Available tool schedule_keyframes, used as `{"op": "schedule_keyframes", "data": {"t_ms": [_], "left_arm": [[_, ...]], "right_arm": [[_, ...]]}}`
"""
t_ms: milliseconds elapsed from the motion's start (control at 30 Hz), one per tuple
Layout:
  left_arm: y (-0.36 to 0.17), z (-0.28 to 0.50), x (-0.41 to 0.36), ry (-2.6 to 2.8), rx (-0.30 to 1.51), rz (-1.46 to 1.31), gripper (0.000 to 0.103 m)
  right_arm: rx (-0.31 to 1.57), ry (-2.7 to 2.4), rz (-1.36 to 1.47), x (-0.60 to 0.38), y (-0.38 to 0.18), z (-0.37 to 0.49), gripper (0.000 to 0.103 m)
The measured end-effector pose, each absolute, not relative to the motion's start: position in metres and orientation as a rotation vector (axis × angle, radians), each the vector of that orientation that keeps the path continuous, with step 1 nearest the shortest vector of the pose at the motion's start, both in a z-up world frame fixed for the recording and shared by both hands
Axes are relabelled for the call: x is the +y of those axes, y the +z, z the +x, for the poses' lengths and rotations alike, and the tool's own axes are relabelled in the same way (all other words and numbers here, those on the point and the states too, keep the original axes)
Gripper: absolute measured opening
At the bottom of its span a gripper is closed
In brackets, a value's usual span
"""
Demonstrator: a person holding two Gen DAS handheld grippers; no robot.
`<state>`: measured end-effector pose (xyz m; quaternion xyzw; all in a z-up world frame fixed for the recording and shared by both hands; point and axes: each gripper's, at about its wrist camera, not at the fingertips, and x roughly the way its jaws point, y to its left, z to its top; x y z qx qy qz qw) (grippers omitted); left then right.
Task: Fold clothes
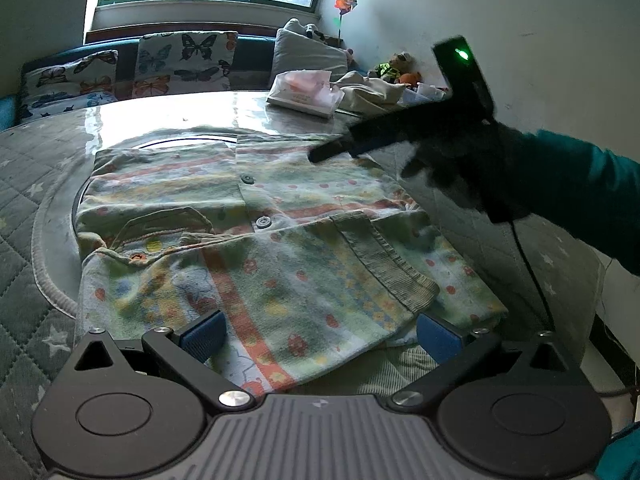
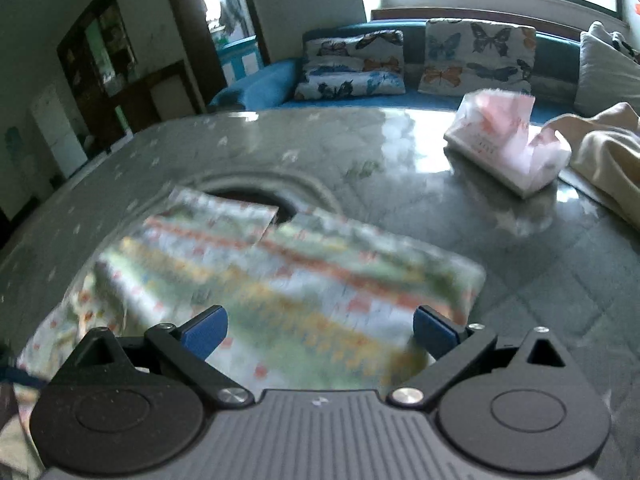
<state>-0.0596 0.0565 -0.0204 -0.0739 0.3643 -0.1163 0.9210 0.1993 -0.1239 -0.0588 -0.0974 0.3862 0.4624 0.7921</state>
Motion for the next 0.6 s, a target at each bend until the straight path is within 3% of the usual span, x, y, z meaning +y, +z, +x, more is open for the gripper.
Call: {"op": "schedule_keyframes", "data": {"t_ms": [600], "left_arm": [[-0.001,-0.105,0.066,-0.159,0.752,-0.159,0.103]], "right_arm": [[0.727,1.031,-0.340,-0.170,-0.036,0.054,0.103]]}}
